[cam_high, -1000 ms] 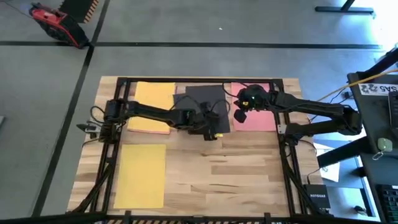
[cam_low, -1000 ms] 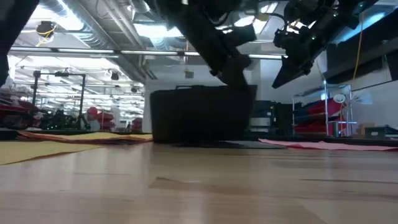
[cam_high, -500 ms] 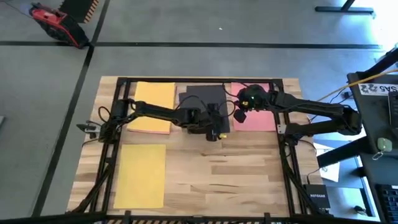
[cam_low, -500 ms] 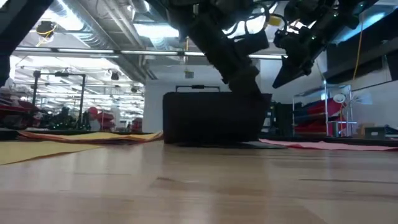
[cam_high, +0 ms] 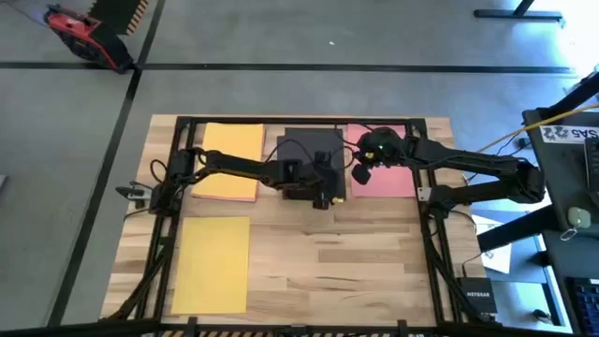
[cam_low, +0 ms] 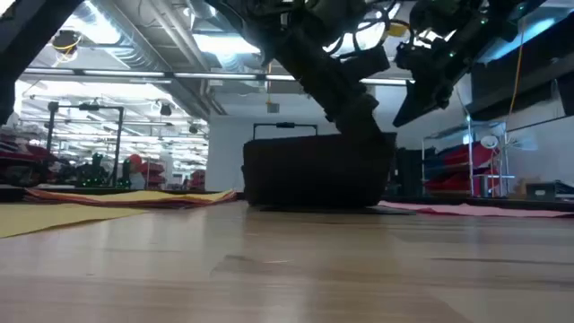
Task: Organize paper
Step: Stack the black paper on the top of the other black paper
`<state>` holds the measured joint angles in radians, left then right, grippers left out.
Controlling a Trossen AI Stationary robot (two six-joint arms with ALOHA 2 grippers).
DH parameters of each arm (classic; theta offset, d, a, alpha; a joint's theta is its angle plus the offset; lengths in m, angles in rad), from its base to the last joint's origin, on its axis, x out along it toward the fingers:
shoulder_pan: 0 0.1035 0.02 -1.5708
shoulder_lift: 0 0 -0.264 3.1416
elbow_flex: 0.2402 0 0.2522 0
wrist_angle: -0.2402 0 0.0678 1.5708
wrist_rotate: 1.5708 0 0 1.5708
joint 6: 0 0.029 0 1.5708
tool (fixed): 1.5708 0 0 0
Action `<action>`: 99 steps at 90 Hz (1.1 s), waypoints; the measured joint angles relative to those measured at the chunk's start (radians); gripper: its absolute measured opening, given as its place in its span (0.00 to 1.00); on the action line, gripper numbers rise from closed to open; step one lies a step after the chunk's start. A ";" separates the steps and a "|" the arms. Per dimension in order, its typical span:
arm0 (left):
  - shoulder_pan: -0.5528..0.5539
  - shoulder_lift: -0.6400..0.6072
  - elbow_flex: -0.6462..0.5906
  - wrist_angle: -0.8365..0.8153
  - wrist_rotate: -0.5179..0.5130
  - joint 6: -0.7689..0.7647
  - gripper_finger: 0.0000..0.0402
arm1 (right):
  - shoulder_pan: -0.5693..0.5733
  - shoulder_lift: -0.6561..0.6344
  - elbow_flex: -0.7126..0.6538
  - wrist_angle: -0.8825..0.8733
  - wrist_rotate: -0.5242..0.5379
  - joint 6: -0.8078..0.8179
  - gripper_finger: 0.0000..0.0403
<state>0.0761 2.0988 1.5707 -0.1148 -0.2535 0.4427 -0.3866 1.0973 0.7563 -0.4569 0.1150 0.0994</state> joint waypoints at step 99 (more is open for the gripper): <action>0.004 0.033 0.000 0.053 0.106 -0.074 0.20 | 0.000 0.000 0.000 0.002 0.000 0.001 0.00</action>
<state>0.0803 2.1319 1.5707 -0.0620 -0.1479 0.3691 -0.3865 1.0977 0.7567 -0.4549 0.1154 0.1002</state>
